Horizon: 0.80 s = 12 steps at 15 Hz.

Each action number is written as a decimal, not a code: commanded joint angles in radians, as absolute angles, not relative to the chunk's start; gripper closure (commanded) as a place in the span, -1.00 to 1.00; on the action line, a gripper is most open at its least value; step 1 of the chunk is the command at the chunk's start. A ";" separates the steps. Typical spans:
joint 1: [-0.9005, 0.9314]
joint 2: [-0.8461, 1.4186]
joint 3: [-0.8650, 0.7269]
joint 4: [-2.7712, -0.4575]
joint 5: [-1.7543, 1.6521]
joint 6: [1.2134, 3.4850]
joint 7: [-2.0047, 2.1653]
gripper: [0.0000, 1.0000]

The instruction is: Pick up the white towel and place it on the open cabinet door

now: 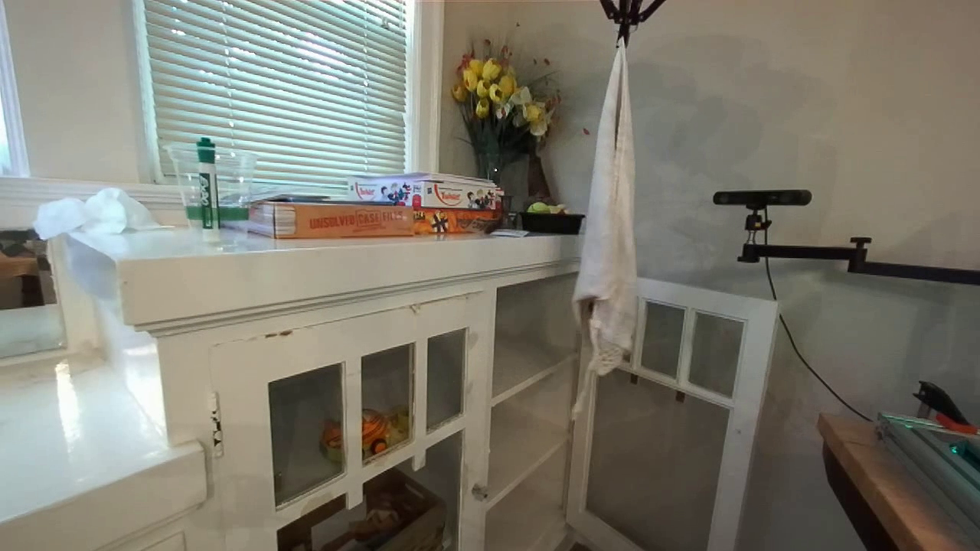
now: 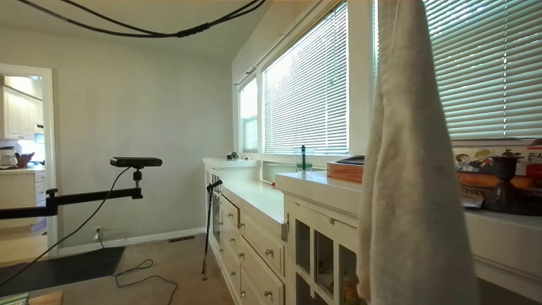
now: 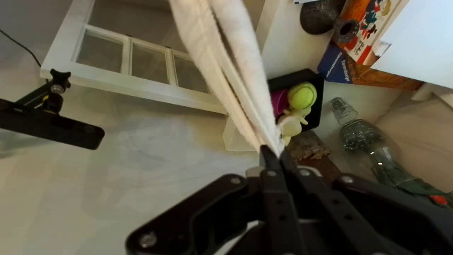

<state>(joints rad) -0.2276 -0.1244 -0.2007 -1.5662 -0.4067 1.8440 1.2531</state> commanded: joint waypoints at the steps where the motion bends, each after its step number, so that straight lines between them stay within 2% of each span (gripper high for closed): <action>1: -0.267 -0.018 -0.259 -1.416 -0.245 1.831 1.243 0.98; 7: -0.333 0.087 -0.342 -1.286 -0.068 1.803 1.266 0.98; 12: -0.376 0.107 -0.399 -1.176 -0.141 1.773 1.288 0.98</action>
<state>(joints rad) -0.3521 0.0795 -0.3725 -1.2874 -0.1148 1.8275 1.2577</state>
